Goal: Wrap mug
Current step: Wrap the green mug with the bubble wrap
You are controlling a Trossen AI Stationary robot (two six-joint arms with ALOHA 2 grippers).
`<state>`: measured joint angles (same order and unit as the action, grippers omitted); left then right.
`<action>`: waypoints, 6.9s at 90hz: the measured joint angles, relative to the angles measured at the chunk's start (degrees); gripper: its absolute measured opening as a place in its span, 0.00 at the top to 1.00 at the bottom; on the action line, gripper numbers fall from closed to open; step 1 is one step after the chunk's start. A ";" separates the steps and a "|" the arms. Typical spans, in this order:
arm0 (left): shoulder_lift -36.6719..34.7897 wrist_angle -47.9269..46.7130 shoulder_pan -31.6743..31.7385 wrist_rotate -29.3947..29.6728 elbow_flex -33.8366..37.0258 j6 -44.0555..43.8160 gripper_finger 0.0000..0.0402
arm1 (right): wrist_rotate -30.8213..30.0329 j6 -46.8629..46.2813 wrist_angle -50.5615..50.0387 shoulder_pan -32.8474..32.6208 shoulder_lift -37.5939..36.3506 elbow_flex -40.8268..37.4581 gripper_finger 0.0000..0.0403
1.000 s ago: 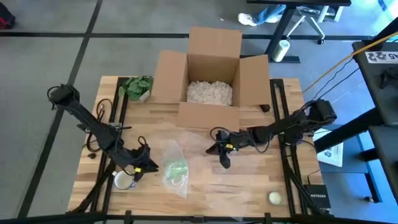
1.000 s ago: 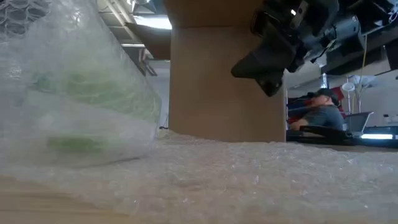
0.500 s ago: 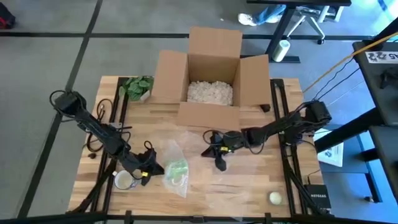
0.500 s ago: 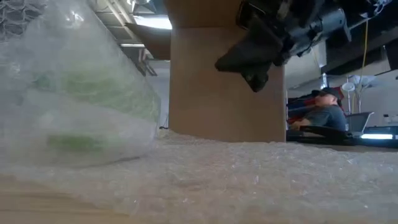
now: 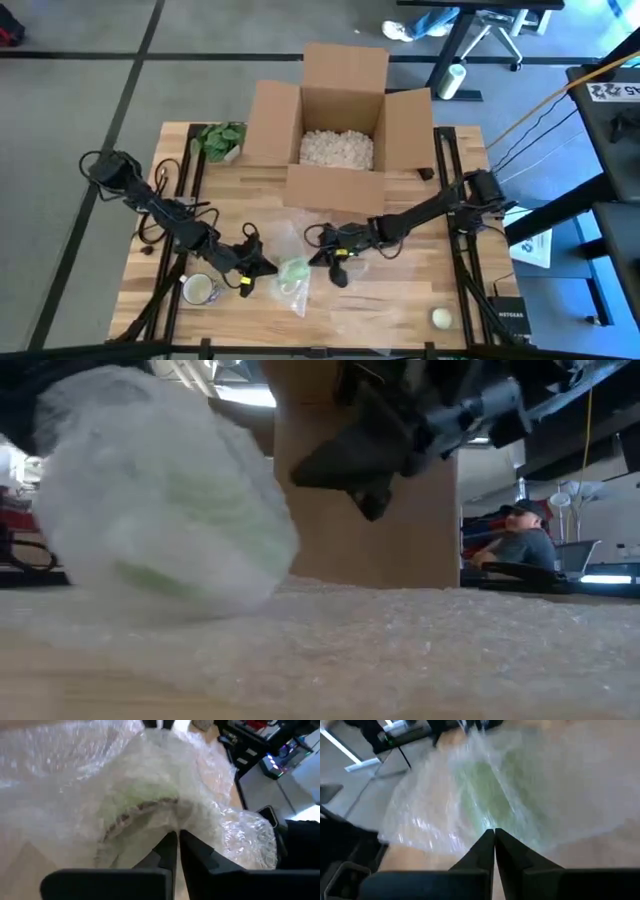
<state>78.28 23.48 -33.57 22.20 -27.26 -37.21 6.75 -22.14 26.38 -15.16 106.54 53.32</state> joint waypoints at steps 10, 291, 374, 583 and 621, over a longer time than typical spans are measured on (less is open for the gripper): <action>0.00 -0.12 1.67 -0.70 -1.94 2.83 1.00 | 0.61 -0.42 -0.98 -0.28 0.43 -0.31 1.00; 4.09 -7.69 14.26 -11.32 -12.94 8.24 1.00 | -10.55 -0.49 -50.56 -1.00 -13.72 17.61 1.00; -4.81 -22.71 3.78 5.43 -7.50 4.47 1.00 | 4.38 4.55 -70.41 1.99 19.02 51.09 1.00; -8.00 -5.42 14.12 -8.57 8.45 5.06 1.00 | 11.02 34.35 -80.89 2.49 22.28 58.65 1.00; -2.38 8.83 13.95 -9.35 8.43 6.61 1.00 | 13.37 33.97 -78.11 2.54 22.21 58.67 1.00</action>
<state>75.90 32.32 -19.62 12.86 -18.83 -30.60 20.12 11.84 -51.73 -12.62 128.75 111.98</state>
